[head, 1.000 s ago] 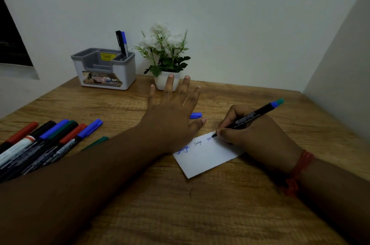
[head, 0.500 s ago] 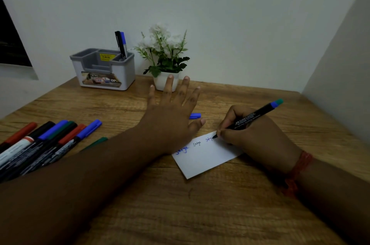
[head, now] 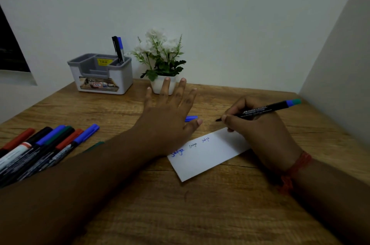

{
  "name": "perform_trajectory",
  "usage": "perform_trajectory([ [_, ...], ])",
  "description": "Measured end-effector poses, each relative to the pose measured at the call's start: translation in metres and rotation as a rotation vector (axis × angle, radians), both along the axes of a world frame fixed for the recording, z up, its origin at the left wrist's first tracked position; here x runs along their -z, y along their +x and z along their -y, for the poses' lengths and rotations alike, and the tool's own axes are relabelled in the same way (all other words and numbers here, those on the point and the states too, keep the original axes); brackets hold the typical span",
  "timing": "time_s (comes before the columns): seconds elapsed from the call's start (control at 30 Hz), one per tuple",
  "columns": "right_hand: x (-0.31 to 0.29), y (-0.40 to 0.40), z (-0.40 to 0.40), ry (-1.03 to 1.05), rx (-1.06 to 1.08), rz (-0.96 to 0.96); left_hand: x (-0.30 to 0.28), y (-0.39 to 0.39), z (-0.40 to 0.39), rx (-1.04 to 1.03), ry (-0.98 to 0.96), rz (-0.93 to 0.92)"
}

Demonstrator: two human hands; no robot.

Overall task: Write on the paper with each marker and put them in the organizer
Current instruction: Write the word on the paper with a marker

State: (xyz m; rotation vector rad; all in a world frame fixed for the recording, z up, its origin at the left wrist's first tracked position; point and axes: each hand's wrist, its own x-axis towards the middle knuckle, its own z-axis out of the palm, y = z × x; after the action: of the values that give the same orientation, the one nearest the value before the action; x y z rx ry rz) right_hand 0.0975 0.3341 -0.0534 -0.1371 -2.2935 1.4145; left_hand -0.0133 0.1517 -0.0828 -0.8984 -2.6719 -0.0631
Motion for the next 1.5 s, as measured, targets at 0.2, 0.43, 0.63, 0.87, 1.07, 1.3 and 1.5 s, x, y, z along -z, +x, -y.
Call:
perform_trajectory([
  [0.2,-0.004,0.001,-0.007,0.016,0.015,-0.067,-0.014,-0.002,0.006,0.045,-0.020,0.030],
  [0.43,-0.001,0.003,-0.014,-0.006,-0.067,-0.006,-0.020,-0.001,0.008,0.105,0.047,0.158],
  [0.63,-0.001,0.003,-0.012,-0.205,-0.181,-0.025,-0.023,0.004,0.007,0.233,0.237,0.020],
  [0.87,-0.001,0.001,-0.016,-0.309,-0.212,-0.088,-0.026,0.012,0.006,0.307,0.428,-0.037],
  [1.07,-0.002,0.000,-0.013,-0.284,-0.226,-0.085,-0.027,0.013,0.005,0.377,0.398,-0.102],
  [1.3,-0.001,0.001,-0.009,-0.303,-0.242,-0.068,-0.026,0.014,0.002,0.438,0.374,-0.147],
  [1.5,-0.003,0.002,-0.007,-0.225,-0.232,-0.057,-0.027,0.017,0.002,0.479,0.393,-0.145],
])
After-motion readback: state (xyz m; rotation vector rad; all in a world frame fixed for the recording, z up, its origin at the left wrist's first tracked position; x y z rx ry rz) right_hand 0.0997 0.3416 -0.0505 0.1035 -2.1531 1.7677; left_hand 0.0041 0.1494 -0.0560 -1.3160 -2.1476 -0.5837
